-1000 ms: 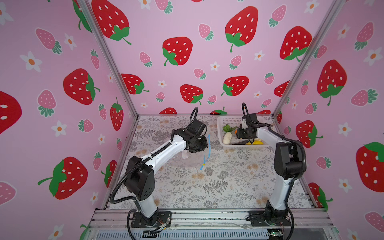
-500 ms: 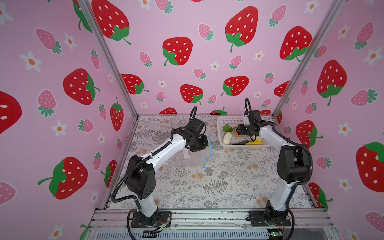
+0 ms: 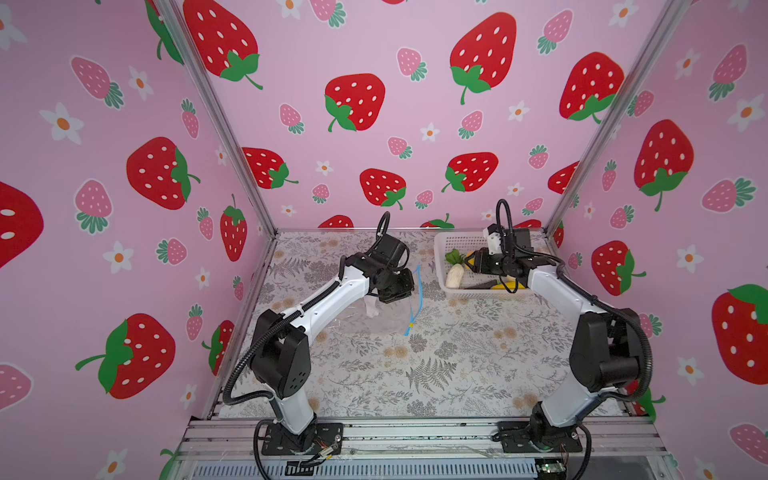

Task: Place the food in the zip-top bag and seal the zipper
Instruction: 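Lift the fruit with the right gripper and carry it toward the bag opening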

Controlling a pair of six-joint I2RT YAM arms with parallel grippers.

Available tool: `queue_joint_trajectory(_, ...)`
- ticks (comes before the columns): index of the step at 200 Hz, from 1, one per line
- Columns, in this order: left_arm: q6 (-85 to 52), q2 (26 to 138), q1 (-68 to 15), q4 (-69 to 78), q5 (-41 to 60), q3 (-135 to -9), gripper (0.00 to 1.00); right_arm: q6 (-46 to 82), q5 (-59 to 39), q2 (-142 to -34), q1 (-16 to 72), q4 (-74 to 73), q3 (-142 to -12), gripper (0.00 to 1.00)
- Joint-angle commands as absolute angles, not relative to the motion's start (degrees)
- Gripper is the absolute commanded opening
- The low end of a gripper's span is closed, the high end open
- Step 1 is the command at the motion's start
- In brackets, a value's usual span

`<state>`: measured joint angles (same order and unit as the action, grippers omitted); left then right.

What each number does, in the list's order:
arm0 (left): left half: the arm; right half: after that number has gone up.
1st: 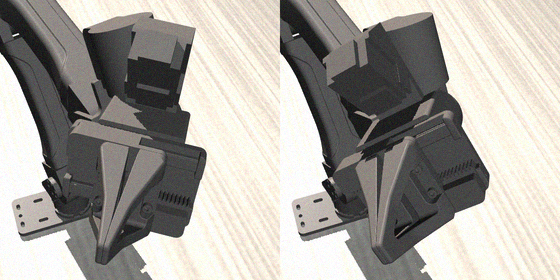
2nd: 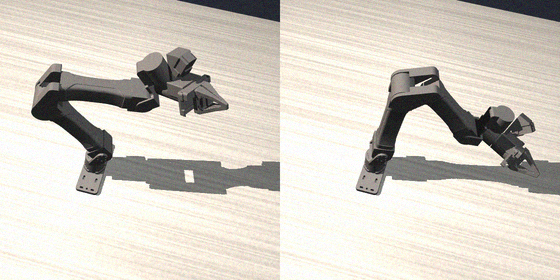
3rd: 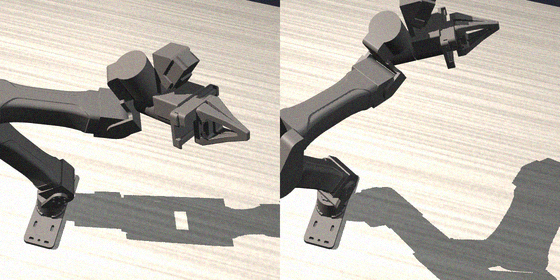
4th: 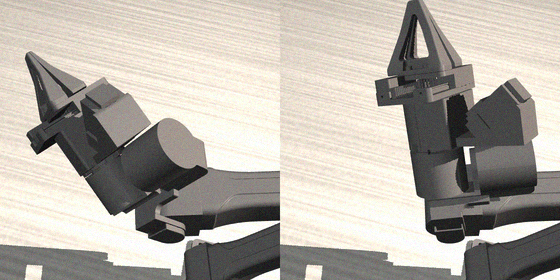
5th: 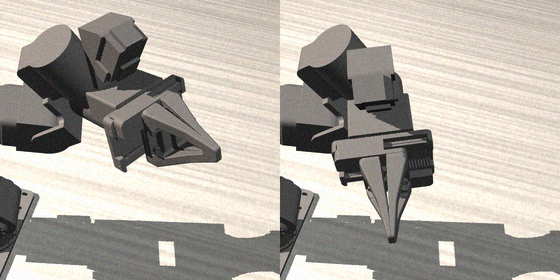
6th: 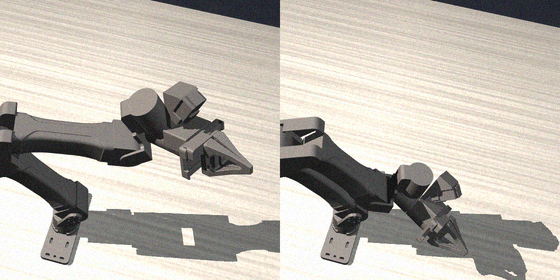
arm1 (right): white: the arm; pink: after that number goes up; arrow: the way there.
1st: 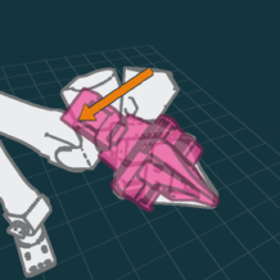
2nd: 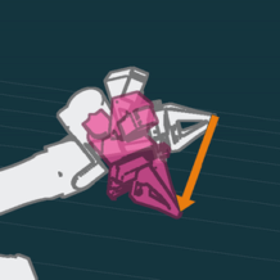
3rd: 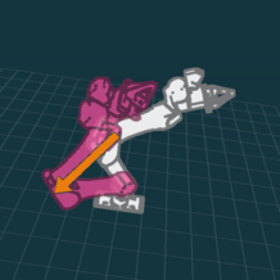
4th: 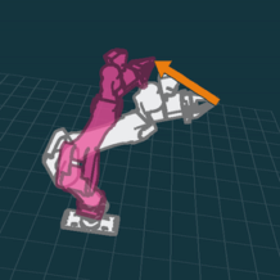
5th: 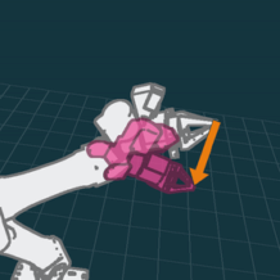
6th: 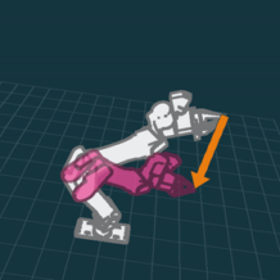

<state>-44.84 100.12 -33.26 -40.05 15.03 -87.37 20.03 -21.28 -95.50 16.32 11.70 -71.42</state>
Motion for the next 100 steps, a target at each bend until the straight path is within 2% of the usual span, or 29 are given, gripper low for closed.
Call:
queue_joint_trajectory(1,-45.6,100.0,-33.1,-40.4,15.7,-90.3,0.00,22.9,-29.7,-91.8,20.3,3.5,-66.5,0.32)
queue_joint_trajectory(65,-46.4,99.3,-33.1,-40.4,15.7,-91.0,0.00,25.5,-36.9,-87.9,29.1,-14.4,-55.5,0.31)
queue_joint_trajectory(100,-46.7,99.0,-33.1,-40.3,15.6,-91.0,0.00,28.1,-38.8,-88.7,31.0,-19.7,-53.0,0.24)
